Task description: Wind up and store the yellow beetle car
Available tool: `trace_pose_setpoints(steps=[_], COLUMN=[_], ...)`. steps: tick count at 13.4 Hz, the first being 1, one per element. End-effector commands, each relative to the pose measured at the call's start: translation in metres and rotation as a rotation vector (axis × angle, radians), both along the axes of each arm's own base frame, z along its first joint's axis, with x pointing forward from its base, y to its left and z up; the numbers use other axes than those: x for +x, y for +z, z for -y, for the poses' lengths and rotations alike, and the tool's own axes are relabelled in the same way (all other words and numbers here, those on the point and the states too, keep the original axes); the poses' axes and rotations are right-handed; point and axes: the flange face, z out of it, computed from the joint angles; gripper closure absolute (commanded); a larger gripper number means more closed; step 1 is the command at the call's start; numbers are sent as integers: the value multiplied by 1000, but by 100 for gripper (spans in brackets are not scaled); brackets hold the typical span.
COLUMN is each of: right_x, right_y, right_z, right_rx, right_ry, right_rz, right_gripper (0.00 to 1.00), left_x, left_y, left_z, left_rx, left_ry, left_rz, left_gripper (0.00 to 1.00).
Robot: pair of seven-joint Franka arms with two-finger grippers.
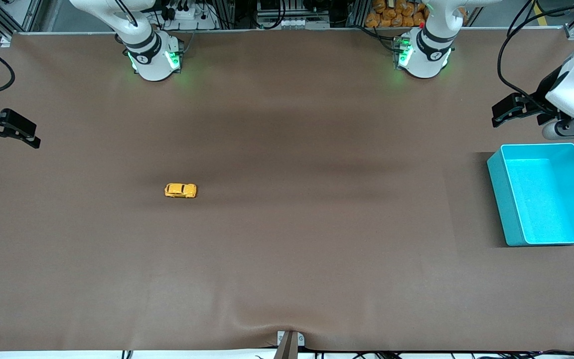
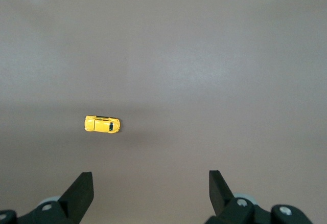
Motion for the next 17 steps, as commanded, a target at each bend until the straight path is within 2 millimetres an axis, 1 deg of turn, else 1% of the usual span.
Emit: trace_pose_setpoints(steps=[1,3,10,14,17], right_x=[-2,-2,-1,0,-1], right_y=[4,4,4,4,1], right_z=[-3,-8,-11,-20,-19], right_rx=[-6,-5,1,5,21], right_ry=[-9,0,2,17,13], right_rz=[9,9,14,20,6], right_gripper=[0,0,0,0,0], left_x=[-2,-1,-1,-2,-2], left_y=[9,9,9,7,7], left_z=[0,0,0,-2,-2], left_rx=[-7,-7,-7,-7,-6], left_ry=[0,1,17,20,20], left_rz=[8,8,8,3,0], left_gripper=[0,0,0,0,0])
